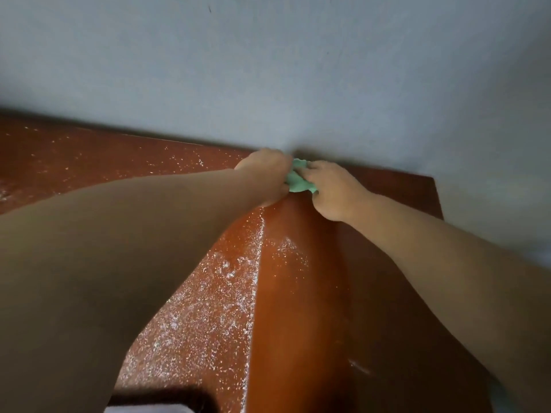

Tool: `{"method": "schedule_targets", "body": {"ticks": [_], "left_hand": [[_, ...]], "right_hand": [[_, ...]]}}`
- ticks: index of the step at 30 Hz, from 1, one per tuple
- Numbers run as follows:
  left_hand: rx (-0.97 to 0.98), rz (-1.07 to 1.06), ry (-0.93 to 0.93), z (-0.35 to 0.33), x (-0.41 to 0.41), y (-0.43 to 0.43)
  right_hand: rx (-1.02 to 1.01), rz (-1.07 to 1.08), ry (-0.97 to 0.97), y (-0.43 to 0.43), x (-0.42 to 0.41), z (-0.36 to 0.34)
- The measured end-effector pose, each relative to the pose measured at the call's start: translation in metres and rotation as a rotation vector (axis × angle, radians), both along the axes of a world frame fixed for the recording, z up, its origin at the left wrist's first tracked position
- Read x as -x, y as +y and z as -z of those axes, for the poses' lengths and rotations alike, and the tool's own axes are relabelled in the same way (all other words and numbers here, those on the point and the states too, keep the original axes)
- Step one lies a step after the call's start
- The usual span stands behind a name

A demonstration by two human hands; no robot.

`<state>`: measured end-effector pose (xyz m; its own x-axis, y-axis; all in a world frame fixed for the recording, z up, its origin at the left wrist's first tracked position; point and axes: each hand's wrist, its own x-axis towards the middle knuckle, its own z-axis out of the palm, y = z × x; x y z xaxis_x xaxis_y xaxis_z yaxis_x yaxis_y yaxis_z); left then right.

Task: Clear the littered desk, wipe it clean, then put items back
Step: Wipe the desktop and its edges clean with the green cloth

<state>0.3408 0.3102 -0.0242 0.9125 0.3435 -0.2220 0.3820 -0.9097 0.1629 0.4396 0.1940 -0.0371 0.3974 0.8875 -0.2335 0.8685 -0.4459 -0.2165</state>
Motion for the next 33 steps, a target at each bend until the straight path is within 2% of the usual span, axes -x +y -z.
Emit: {"method": "schedule_targets", "body": {"ticks": [5, 11, 18, 21, 25, 31, 33], "left_hand": [[-0.253, 0.155, 0.068, 0.005, 0.018, -0.022], [-0.091, 0.08, 0.144, 0.008, 0.067, -0.072], [-0.001, -0.137, 0.374, 0.024, 0.136, -0.15], [0.005, -0.204, 0.361, 0.021, 0.174, -0.193], [-0.061, -0.127, 0.36, 0.019, 0.227, -0.247], [0.045, -0.198, 0.281, 0.014, 0.301, -0.323], [0.042, -0.153, 0.255, 0.009, 0.323, -0.347]], "right_hand": [[0.122, 0.0, -0.06, -0.015, 0.026, -0.006], [0.224, -0.004, -0.001, -0.062, 0.072, -0.008], [0.262, -0.058, -0.001, -0.139, 0.154, -0.014], [0.253, -0.08, 0.032, -0.177, 0.191, -0.015], [0.233, -0.131, 0.039, -0.23, 0.236, -0.013], [0.25, -0.218, 0.011, -0.304, 0.297, -0.019], [0.26, -0.251, -0.019, -0.327, 0.316, -0.02]]}}
